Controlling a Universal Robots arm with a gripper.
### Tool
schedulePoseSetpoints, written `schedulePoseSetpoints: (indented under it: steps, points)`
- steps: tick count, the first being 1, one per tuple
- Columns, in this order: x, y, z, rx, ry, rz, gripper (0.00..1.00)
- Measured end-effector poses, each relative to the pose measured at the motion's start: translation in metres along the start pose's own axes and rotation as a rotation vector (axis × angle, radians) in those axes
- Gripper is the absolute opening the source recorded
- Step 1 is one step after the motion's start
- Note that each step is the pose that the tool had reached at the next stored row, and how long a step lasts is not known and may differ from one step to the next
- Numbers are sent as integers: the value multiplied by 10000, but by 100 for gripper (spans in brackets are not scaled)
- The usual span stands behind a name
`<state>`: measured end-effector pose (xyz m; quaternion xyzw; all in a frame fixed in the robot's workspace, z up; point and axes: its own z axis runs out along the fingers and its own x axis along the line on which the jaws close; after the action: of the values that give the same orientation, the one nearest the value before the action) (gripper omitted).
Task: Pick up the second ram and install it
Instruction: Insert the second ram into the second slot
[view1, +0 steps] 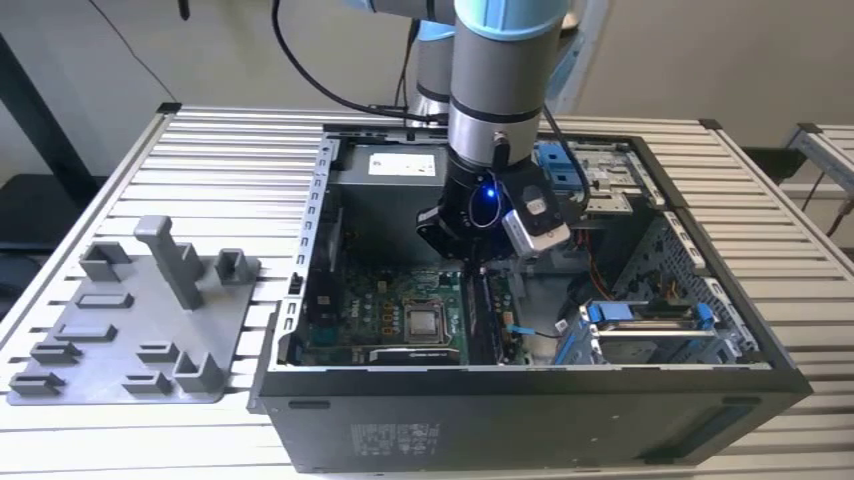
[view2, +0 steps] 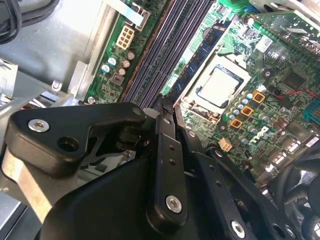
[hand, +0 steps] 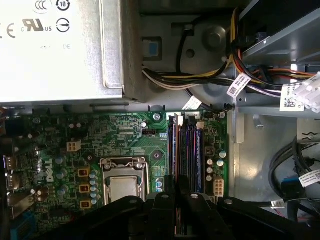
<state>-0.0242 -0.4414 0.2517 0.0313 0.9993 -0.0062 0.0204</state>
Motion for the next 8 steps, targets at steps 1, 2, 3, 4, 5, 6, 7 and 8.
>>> schedulePoseSetpoints:
  steps: [1, 2, 3, 4, 5, 6, 7, 8]
  points:
    - [0, 0, 0, -1, 0, 0, 14]
    - [0, 0, 1, -1, 0, 0, 14]
    - [0, 0, 1, -1, 0, 0, 14]
    - [0, 0, 3, -2, 0, 0, 14]
    - [0, 0, 4, -2, 0, 0, 14]
    - [0, 0, 5, -1, 0, 0, 14]
    - [0, 0, 8, -3, -1, 0, 14]
    - [1, 0, 11, -4, -1, 1, 14]
